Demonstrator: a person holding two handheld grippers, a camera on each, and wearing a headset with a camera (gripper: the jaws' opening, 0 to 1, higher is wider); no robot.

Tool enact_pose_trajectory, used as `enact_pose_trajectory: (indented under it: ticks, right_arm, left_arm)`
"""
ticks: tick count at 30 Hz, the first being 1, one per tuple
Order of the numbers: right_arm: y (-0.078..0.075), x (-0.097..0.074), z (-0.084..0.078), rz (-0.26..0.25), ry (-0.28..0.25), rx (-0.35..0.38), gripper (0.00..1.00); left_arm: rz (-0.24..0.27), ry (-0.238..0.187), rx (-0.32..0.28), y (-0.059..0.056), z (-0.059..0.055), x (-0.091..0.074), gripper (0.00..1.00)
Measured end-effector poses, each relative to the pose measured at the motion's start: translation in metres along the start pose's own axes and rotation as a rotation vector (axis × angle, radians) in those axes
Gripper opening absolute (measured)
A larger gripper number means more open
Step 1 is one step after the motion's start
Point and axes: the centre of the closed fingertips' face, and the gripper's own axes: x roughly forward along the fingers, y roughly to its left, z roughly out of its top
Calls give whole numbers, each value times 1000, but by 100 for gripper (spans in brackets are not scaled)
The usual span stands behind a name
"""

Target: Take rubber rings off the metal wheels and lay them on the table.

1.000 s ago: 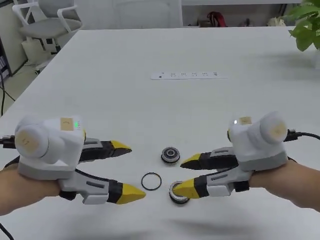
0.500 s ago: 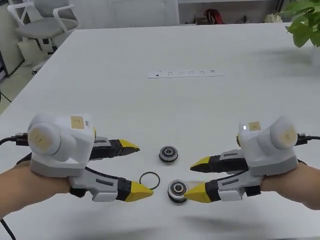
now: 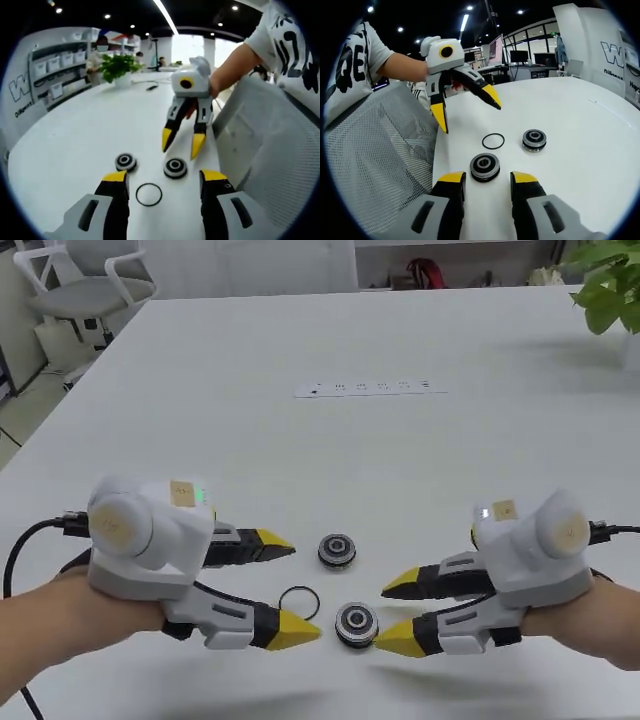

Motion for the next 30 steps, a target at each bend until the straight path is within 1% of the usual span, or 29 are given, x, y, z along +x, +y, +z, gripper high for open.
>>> enact_pose_trajectory:
  ticks: [5,7,13,17,21,30]
  right_arm:
    - [1,4,-4,7,7,-10,28]
    - [2,5,-4,7,9,-14,27]
    - [3,8,-8,15,23,-34,22]
    - [2,8,-8,9,22,-35,19]
    - [1,9,-10,6,25,-38,18]
    - [0,9,-12,2,29,-40,15]
  left_arm:
    - [-17,9,2,-5,-1,8,56]
    - [-22,12,3,-6,-2,11,54]
    - [-52,26,10,-15,-3,21,50]
    - [-66,30,8,-17,-2,27,48]
    - [-72,40,3,-18,-3,33,44]
    - [-99,53,9,-25,-3,44,35]
